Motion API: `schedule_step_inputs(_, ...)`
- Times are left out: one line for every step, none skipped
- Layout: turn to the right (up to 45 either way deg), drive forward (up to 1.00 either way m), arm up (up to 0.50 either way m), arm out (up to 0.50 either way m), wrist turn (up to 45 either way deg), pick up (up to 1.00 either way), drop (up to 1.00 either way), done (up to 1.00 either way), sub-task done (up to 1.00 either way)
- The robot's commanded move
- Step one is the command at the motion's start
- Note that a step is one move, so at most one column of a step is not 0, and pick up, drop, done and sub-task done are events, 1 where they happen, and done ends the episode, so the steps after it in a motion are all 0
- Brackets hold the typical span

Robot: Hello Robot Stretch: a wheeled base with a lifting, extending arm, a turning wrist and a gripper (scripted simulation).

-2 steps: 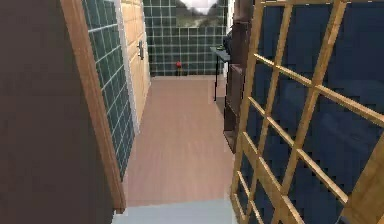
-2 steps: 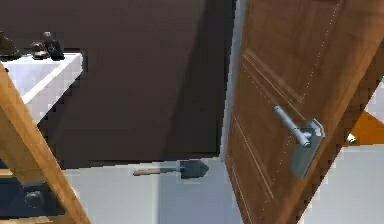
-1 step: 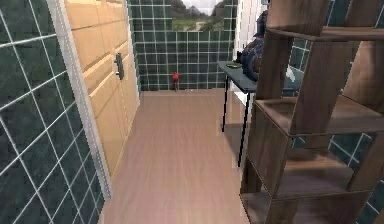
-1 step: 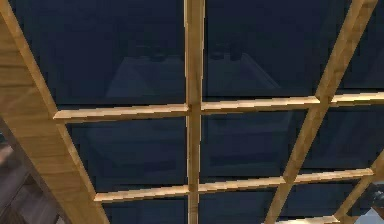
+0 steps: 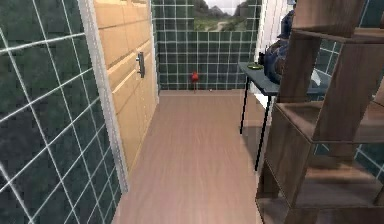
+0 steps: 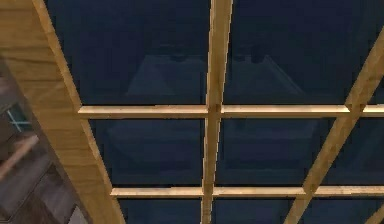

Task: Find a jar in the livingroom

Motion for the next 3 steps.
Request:
schedule_step_inputs(0.0,0.3,0.0,0.0,0.0,0.0,0.0,0.0,0.0)
schedule_step_inputs(15.0,0.0,0.0,0.0,0.0,0.0,0.0,0.0,0.0)
schedule_step_inputs(0.0,0.8,0.0,0.0,0.0,0.0,0.0,0.0,0.0)
